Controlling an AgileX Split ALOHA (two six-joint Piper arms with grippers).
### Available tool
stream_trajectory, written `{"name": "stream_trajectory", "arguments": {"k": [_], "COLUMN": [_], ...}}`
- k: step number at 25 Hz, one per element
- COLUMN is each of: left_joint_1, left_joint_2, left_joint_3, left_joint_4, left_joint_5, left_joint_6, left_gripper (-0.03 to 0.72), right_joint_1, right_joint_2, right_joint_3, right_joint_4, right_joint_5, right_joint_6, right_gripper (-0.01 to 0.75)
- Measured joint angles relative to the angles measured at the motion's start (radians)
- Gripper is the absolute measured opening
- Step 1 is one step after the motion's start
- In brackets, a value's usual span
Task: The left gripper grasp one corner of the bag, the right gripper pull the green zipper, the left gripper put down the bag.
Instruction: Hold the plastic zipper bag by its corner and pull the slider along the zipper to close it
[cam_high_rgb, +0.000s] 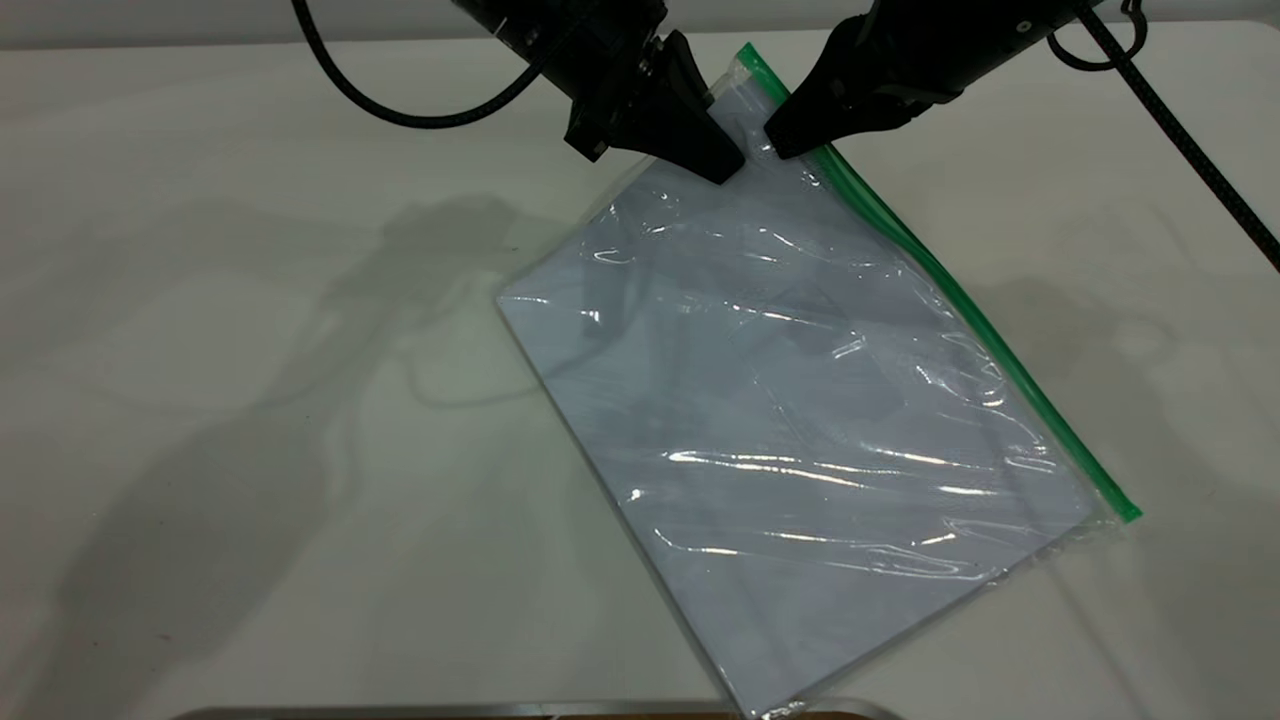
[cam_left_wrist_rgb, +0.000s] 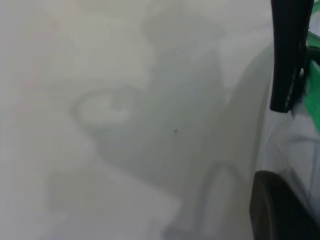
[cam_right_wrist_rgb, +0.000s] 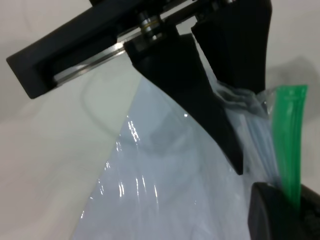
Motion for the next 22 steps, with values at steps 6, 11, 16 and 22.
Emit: {"name": "stream_trajectory", "arguments": {"k": [6,11,16,22], "left_joint_1": [0.009,0.026,0.032,0.034], "left_joint_2": [0.002,0.006,0.012,0.014], "left_joint_3": [0.001,0.002,0.002,0.002], "left_joint_4": [-0.006,-0.03,-0.046,-0.05], "left_joint_5": [-0.003,0.018,0.026,0.026], "left_joint_6": [-0.046,-0.067,-0.069,-0.07], "left_gripper": [0.051,0.051,0.051,0.051], "right_joint_1": [0.004,0.008,0.01,0.011], "right_joint_2": [0.0,-0.001,-0.001,-0.001], "right_joint_3": [-0.004,-0.013,-0.014,-0.014], "right_joint_4": [-0.066,-0.117,-0.141,-0.144], "right_joint_5": [-0.016,-0.02,-0.024,-0.034], "right_joint_6": [0.079,0.141,0.17,0.174], "right_gripper": [0.033,0.033,0.033,0.033]}}
